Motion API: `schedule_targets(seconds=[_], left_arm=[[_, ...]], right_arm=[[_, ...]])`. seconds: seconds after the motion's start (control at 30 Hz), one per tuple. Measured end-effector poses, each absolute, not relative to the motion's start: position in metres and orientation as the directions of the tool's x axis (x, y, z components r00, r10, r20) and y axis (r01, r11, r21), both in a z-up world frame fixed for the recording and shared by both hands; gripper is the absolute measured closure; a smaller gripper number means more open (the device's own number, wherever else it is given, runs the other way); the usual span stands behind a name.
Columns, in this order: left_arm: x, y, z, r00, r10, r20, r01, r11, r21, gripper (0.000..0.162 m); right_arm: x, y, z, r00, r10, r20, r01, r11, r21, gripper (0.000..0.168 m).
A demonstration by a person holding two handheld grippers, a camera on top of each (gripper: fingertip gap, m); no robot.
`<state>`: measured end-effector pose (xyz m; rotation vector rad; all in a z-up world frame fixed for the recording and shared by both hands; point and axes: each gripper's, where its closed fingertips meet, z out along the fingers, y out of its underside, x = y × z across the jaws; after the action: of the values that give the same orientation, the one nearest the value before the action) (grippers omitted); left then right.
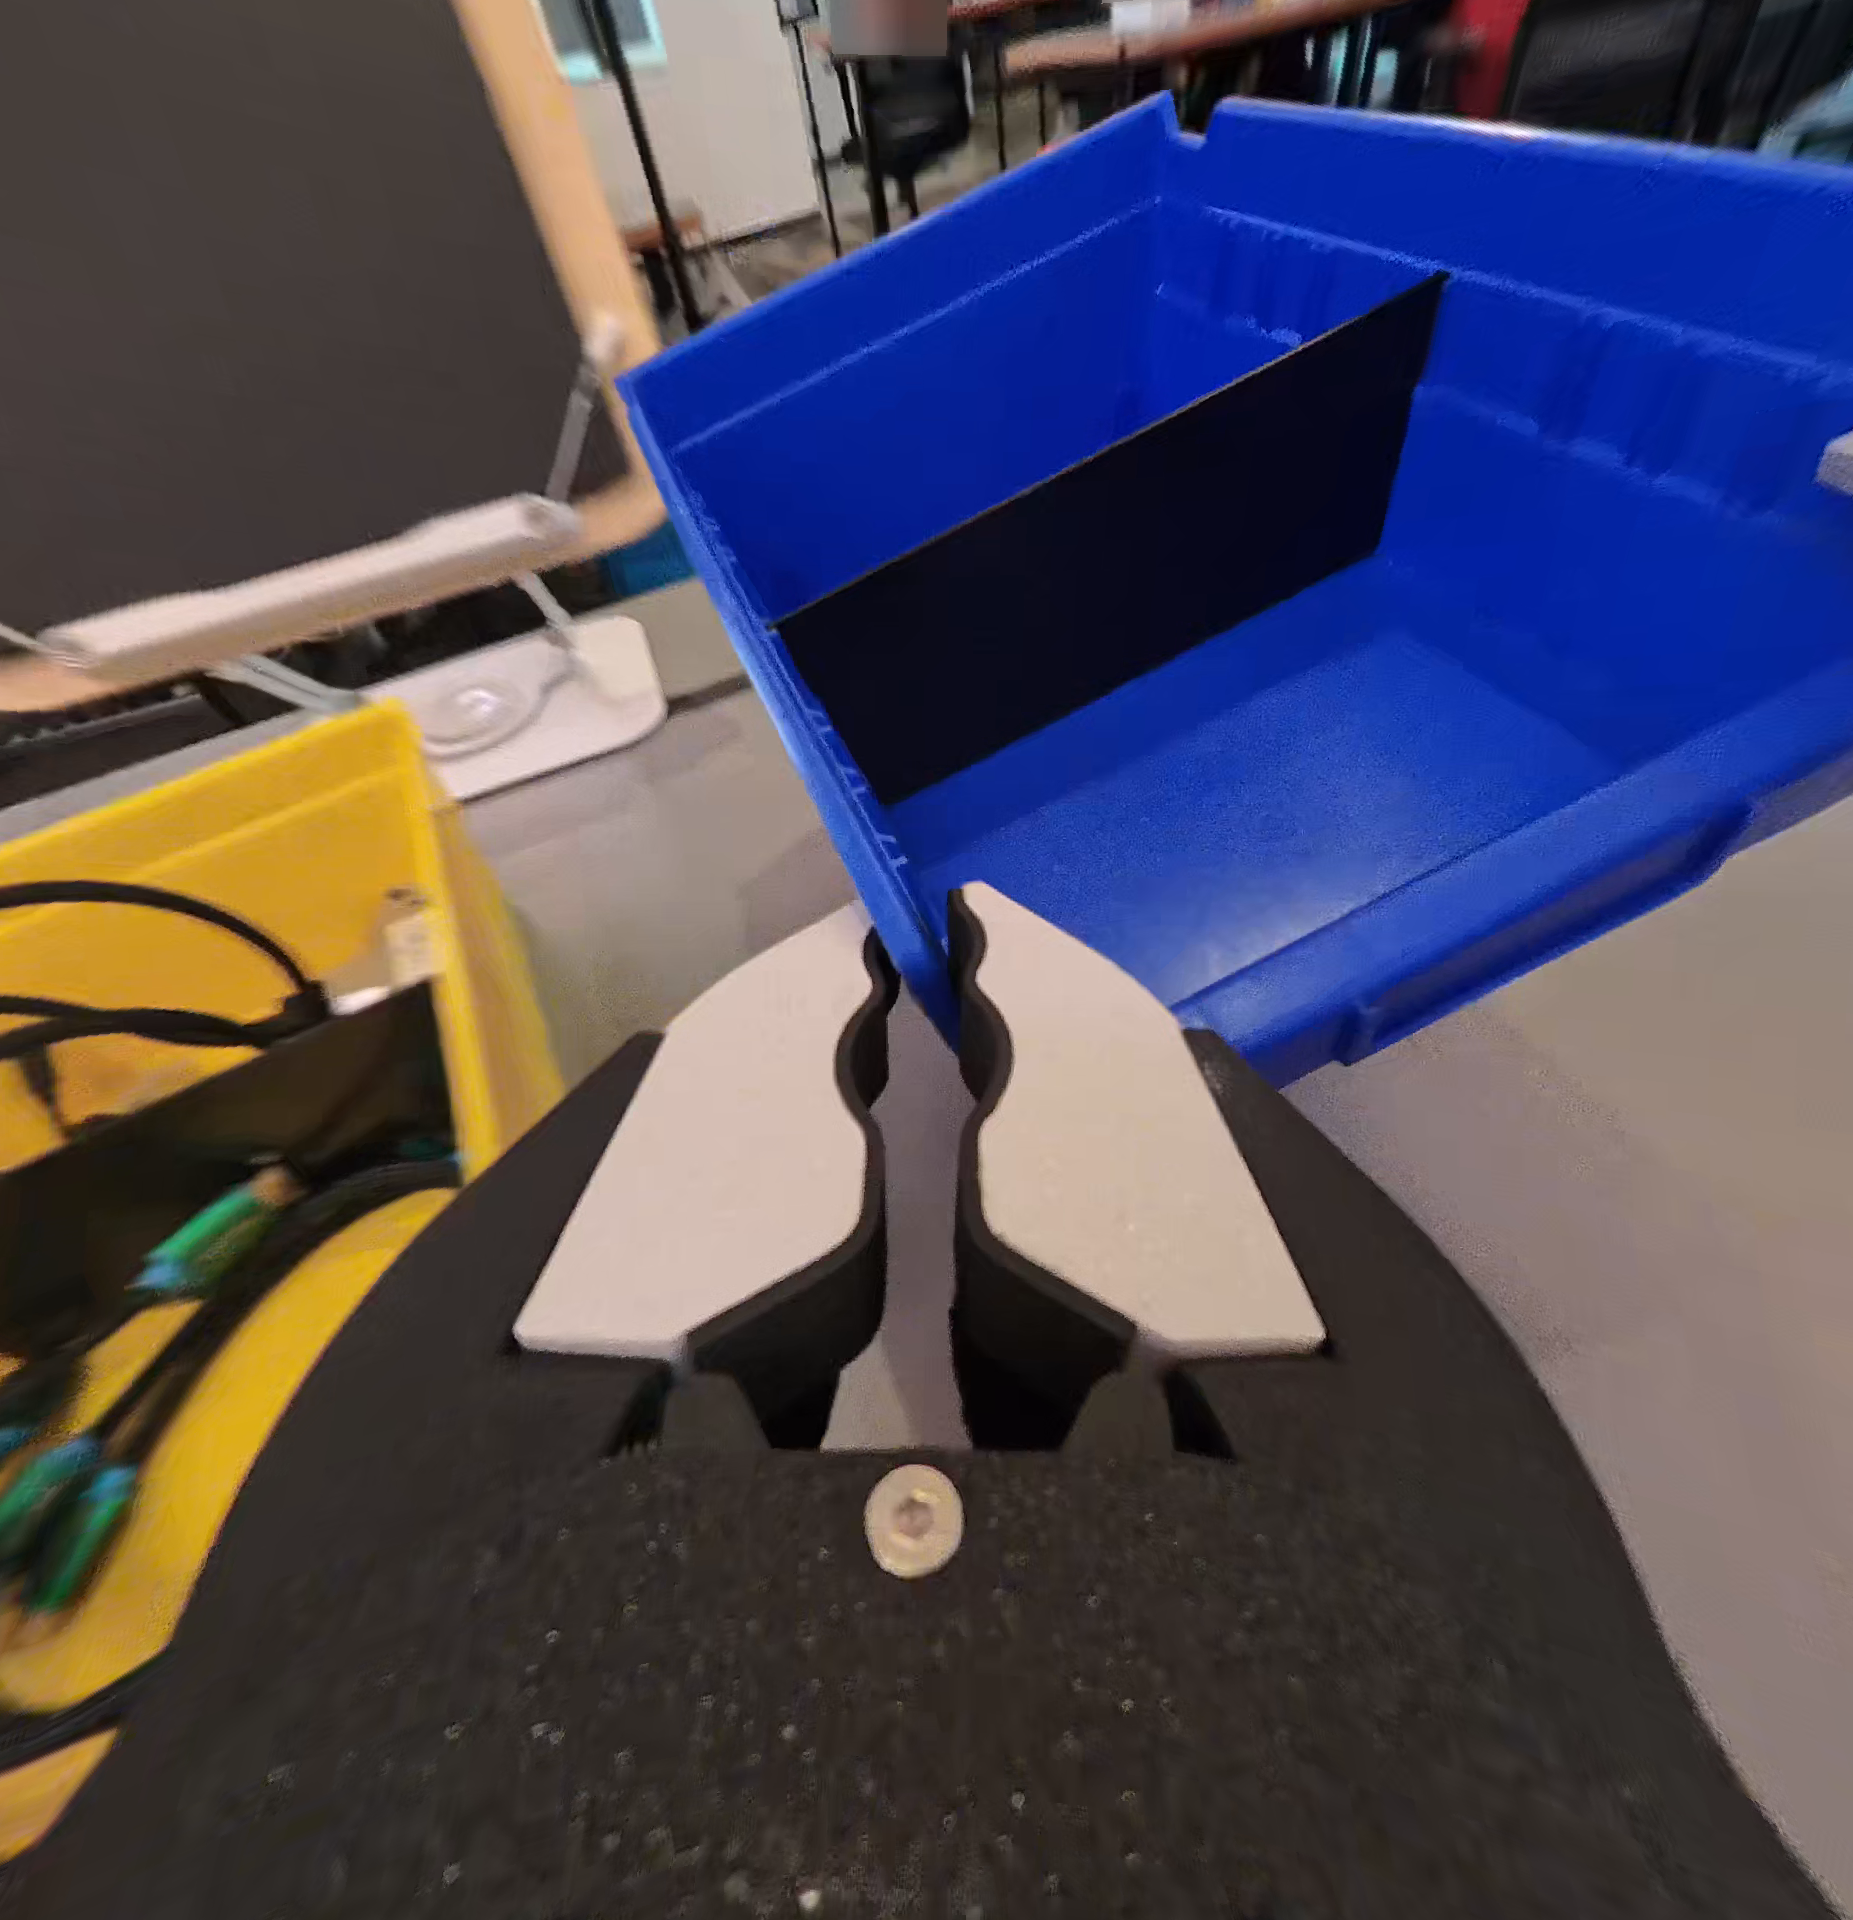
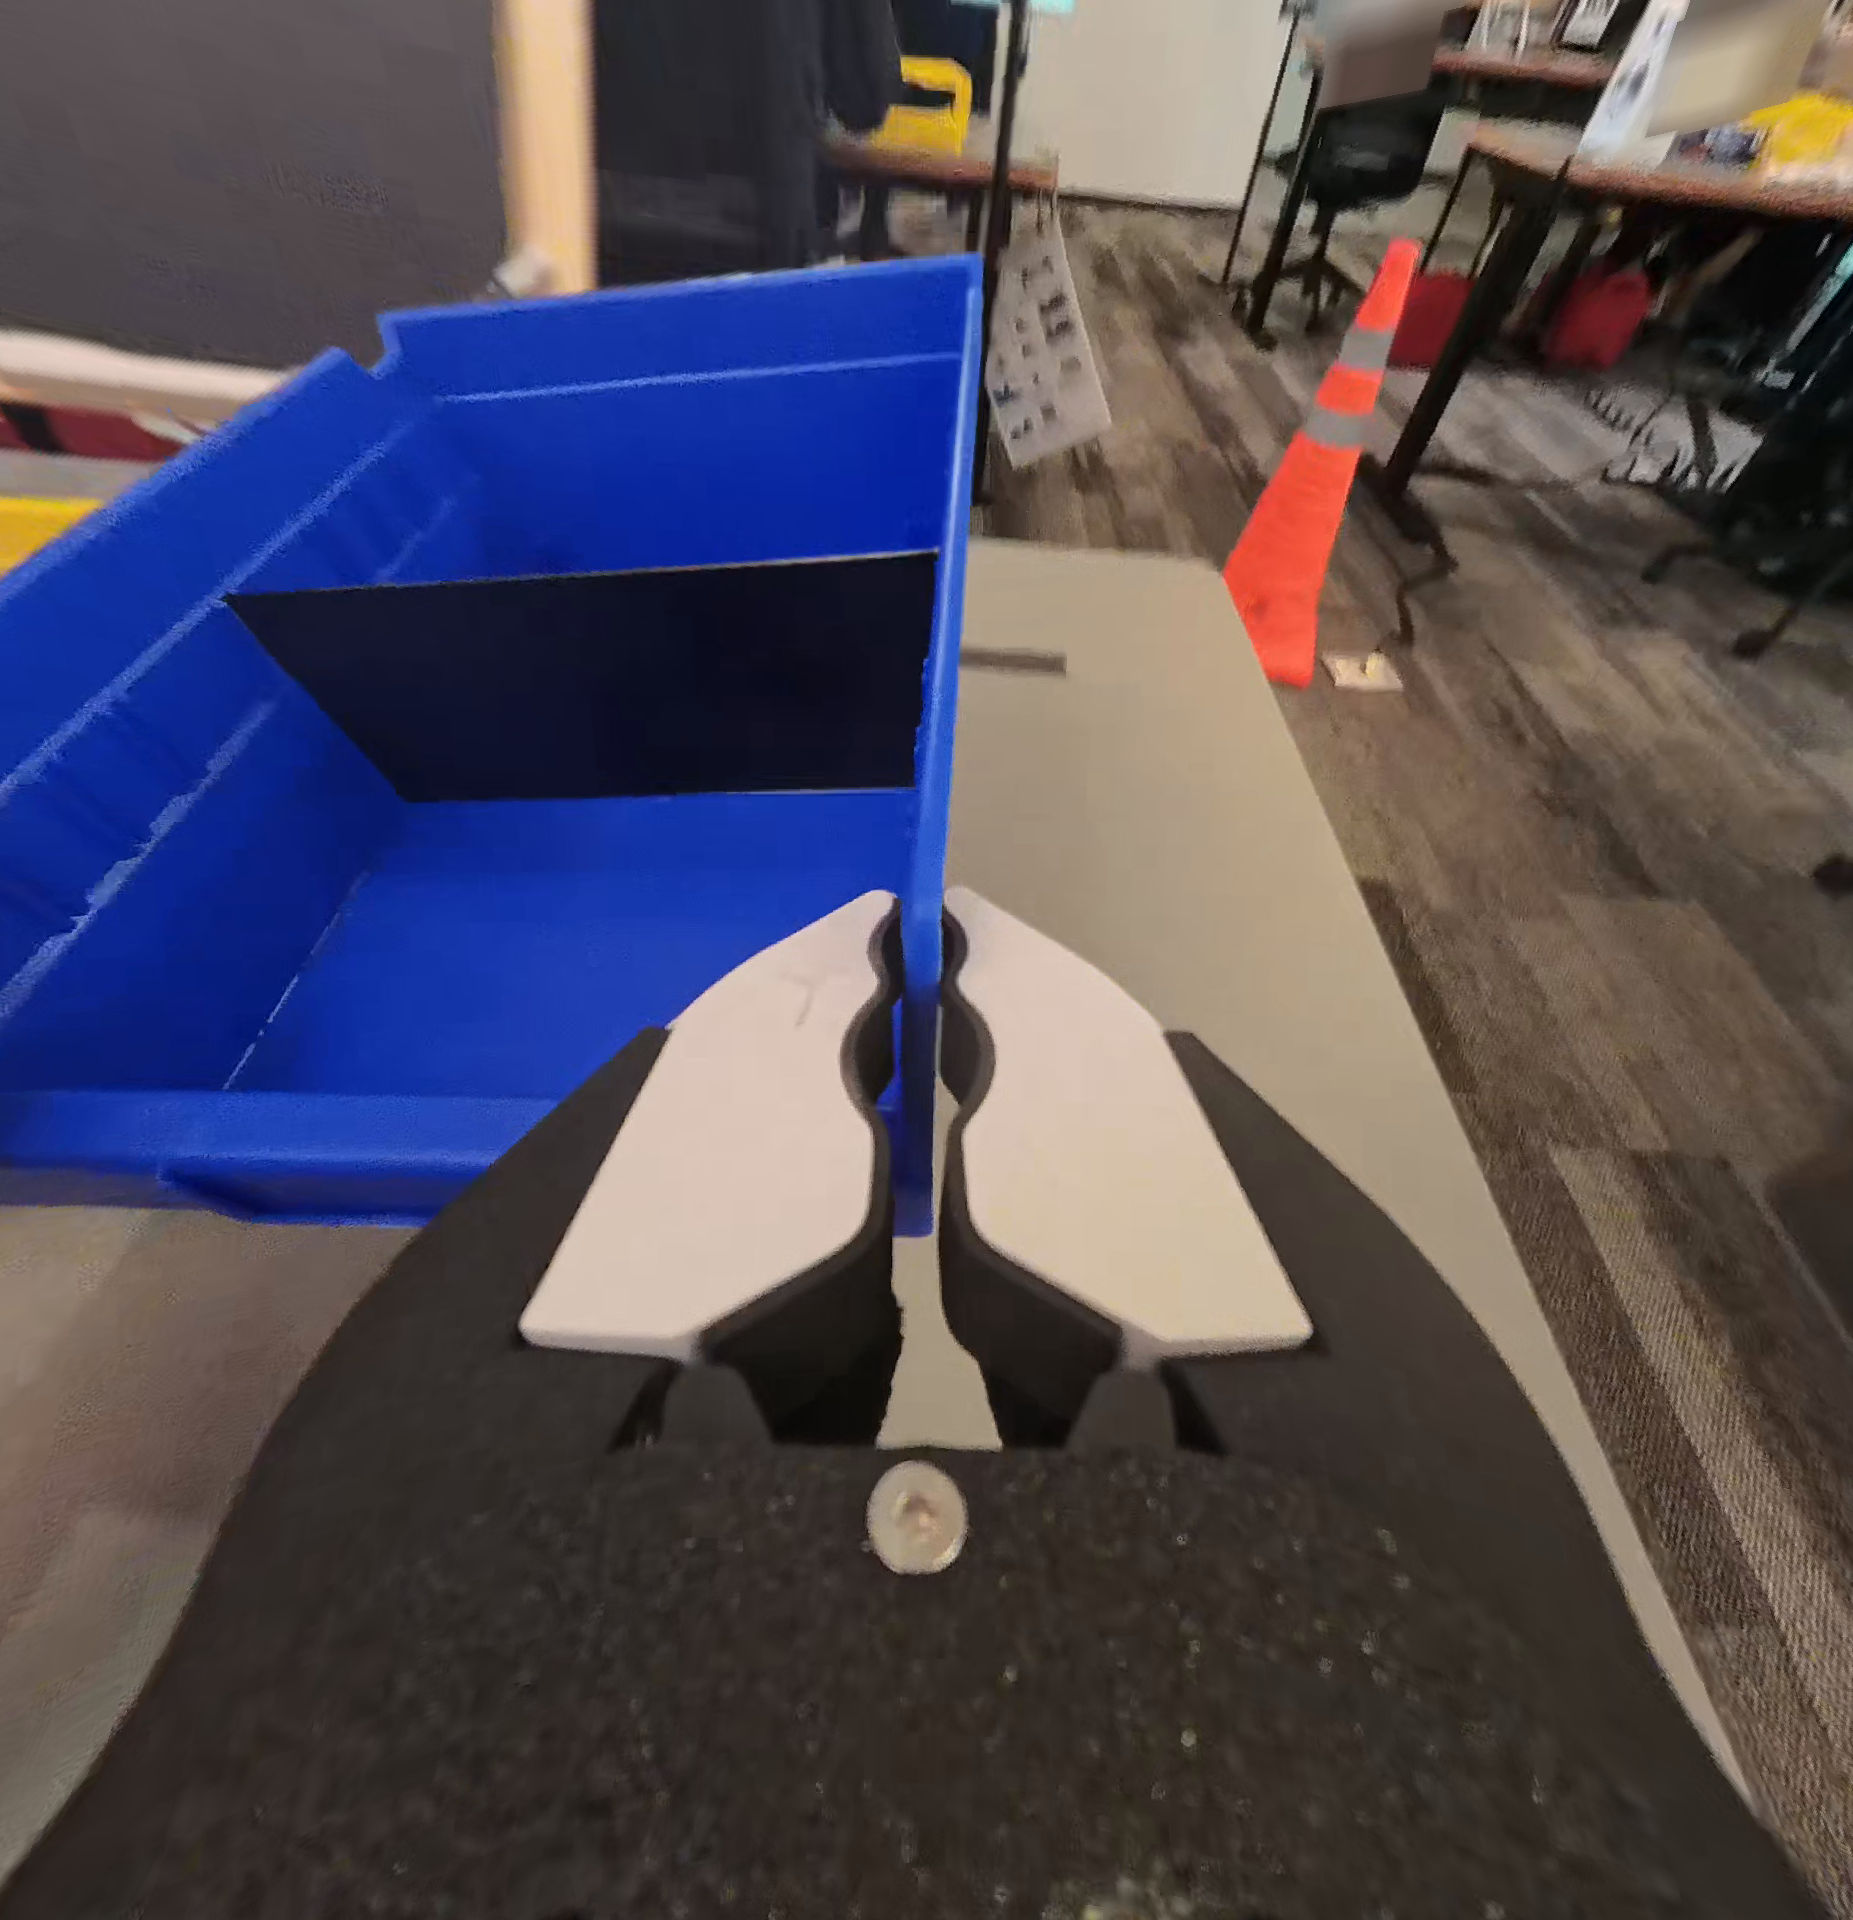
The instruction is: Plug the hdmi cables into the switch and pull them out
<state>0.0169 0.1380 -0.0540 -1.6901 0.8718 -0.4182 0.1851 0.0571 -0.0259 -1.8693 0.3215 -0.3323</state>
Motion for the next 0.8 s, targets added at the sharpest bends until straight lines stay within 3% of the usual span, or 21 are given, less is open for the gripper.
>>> schedule_targets(seconds=[0.1,0.27,0.33,0.47,0.6,0.8], left_arm=[[0.049,0.131,-0.094,0.642,-0.744,-0.184,-0.404,-0.124,-0.906,0.153],[0.064,0.125,-0.12,0.612,-0.737,-0.287,-0.494,-0.074,-0.866,0.152],[0.068,0.121,-0.121,0.594,-0.764,-0.252,-0.469,-0.074,-0.88,0.149],[0.065,0.109,-0.112,0.541,-0.809,-0.229,-0.464,-0.061,-0.884,0.138],[0.019,0.098,-0.079,0.485,-0.863,-0.144,-0.384,-0.063,-0.921,0.132],[-0.146,0.157,-0.041,0.673,-0.73,-0.118,-0.289,-0.113,-0.951,0.126]], right_arm=[[0.221,0.049,-0.072,0.938,-0.346,0.027,-0.101,-0.347,-0.932,0.165],[0.239,0.046,-0.131,0.95,-0.309,-0.037,-0.15,-0.35,-0.925,0.164],[0.243,0.048,-0.131,0.941,-0.324,-0.094,-0.205,-0.327,-0.923,0.164],[0.248,0.049,-0.13,0.937,-0.35,-0.018,-0.162,-0.386,-0.908,0.164],[0.248,0.036,-0.1,0.918,-0.394,0.033,-0.113,-0.342,-0.933,0.145],[0.192,0.032,-0.04,0.943,-0.313,0.11,0.016,-0.29,-0.957,0.13]])
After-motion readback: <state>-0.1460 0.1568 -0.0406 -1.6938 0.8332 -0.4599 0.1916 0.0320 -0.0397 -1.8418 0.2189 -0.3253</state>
